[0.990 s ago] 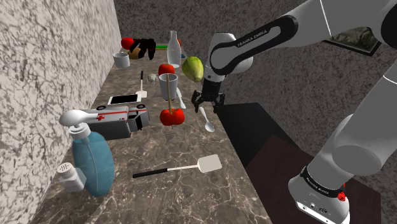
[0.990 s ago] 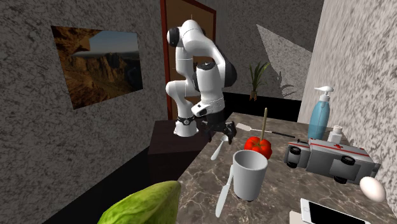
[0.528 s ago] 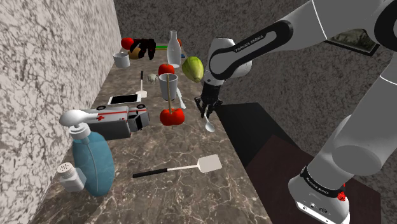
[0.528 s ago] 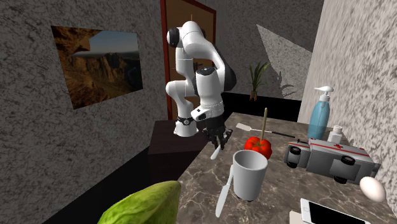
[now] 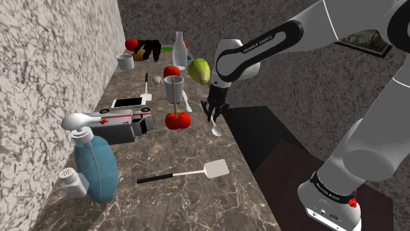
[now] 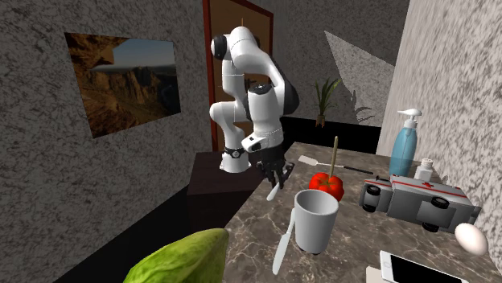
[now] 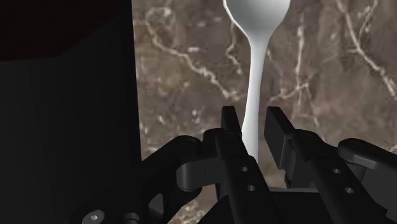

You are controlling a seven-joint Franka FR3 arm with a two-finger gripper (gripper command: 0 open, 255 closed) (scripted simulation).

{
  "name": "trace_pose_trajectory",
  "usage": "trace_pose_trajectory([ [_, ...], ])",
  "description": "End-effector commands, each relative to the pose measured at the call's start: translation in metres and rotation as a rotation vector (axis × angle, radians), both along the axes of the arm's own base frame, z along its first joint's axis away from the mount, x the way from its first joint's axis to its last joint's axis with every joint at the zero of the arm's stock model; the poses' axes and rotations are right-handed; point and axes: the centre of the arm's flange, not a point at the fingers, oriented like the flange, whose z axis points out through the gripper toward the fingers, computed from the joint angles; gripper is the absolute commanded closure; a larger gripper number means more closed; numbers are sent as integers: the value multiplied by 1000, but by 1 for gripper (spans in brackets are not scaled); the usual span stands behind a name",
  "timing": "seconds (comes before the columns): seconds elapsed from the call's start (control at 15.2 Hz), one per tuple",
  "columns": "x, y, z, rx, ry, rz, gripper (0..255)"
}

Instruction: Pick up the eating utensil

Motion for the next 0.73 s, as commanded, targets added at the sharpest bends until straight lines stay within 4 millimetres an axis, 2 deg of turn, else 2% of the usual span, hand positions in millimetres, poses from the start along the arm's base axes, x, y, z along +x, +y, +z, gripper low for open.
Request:
trace_pose_trajectory([
  [0.0,-1,1,7,0,2,2,255],
  [0.66,-1,1,60,0,2,2,255],
])
